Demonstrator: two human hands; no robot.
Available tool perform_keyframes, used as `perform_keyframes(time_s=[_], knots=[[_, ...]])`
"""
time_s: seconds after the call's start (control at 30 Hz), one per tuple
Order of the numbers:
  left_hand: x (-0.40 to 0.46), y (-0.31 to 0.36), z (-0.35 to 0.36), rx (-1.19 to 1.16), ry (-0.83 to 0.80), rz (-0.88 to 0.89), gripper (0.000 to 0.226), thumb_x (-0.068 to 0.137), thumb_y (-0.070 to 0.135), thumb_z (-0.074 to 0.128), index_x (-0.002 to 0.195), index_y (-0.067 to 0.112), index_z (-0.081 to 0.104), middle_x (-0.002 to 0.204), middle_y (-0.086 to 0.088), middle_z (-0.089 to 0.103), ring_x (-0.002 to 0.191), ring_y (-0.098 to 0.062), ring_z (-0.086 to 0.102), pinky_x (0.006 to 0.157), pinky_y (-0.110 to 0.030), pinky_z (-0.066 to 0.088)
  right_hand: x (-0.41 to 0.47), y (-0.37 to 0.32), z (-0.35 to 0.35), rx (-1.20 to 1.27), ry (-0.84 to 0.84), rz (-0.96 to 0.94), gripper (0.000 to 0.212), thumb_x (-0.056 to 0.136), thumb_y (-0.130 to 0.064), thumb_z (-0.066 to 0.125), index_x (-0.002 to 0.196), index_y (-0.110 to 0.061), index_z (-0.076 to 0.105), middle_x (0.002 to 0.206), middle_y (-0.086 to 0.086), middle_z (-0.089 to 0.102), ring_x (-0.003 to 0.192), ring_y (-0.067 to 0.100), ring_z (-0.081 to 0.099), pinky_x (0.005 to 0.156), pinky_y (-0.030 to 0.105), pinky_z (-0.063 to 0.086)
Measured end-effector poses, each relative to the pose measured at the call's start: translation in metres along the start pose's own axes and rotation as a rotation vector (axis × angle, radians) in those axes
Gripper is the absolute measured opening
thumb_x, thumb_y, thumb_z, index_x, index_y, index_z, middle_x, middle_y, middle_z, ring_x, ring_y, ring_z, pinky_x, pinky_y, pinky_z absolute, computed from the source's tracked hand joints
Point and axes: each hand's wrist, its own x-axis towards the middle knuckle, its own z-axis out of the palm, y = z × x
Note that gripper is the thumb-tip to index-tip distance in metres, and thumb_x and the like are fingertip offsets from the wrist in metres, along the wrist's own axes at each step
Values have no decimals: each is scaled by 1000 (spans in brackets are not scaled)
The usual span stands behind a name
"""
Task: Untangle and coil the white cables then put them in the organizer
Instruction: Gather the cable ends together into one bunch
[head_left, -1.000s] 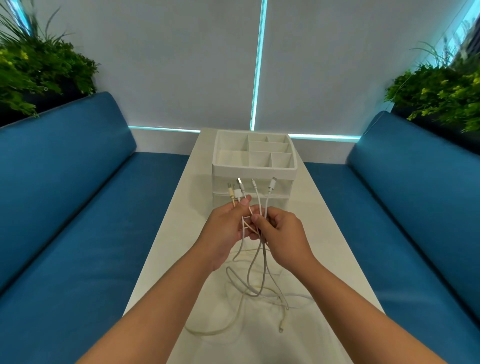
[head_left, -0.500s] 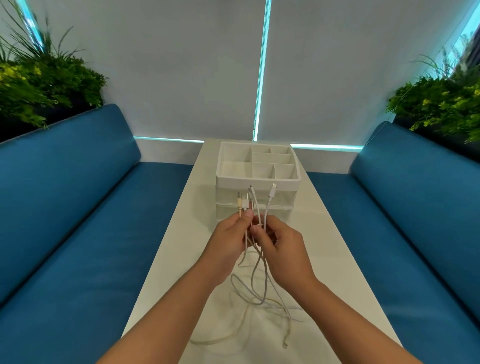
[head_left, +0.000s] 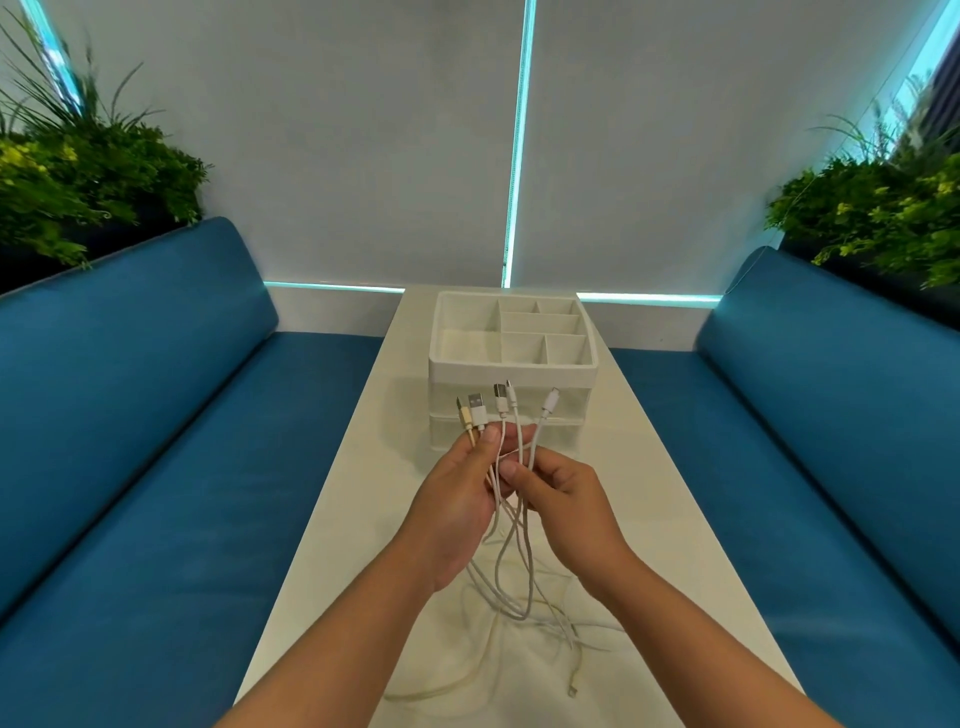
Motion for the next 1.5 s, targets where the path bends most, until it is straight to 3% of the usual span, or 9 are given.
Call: perform_keyframes(time_s=[0.2,0.6,0.67,0.77,0.93,1.13,1.23,1.37,1.5], knots=[[0,-7,4,162,30,12,34,106,29,35,125,21,63,119,3,72,116,-14,64,107,-34,43,2,7,-2,-174,-34,-17,17,97,-20,56,98,-18,73,90,4,74,90,20,69,88,40,52],[6,-7,2,195,77,-5,25,104,20,45,114,8,64,111,-8,74,105,-24,70,91,-34,52,0,13,-5,-219,-25,-14,20,95,-26,59,90,-16,74,86,13,72,88,32,66,87,49,50],[5,-7,1,183,81,-3,24,103,19,47,112,8,66,110,-8,75,104,-23,70,90,-34,53,0,12,-5,-223,-18,-13,20,95,-29,58,89,-18,74,84,12,72,83,30,66,81,46,51],[3,-6,2,170,101,3,24,102,20,49,111,11,69,108,-6,75,103,-20,71,85,-32,55,-1,8,-7,-212,13,13,20,96,-22,57,86,-20,74,67,-8,69,62,3,59,64,26,46],[3,-7,7,218,179,32,22,101,20,52,104,16,73,98,-10,75,80,-22,64,59,-26,54,-2,8,-3,-306,65,1,24,96,-24,58,78,-16,71,66,5,67,56,9,56,64,40,52],[4,-6,4,130,240,59,19,102,20,50,107,10,66,103,-10,75,95,-21,73,72,-31,59,-3,9,-2,-359,171,-10,18,94,-24,60,83,-20,74,62,-5,67,52,3,57,57,24,49],[4,-2,2,50,187,48,23,101,21,50,116,10,65,112,-9,73,103,-23,71,86,-38,58,-1,6,-7,-458,151,-45,17,97,-24,55,103,-24,71,64,-7,64,59,8,59,61,26,50],[3,1,10,46,127,11,26,99,23,54,118,18,71,120,-4,71,100,-17,68,85,-33,55,-1,3,-1,-633,39,-108,48,104,-24,38,146,-44,28,93,-16,65,81,2,61,66,12,44],[-1,-1,16,16,147,-22,23,97,25,57,112,23,74,116,-1,73,104,-16,66,83,-28,53,-7,-5,4,-477,35,-64,34,105,-41,24,111,-69,41,88,-26,60,79,-14,57,60,4,39]])
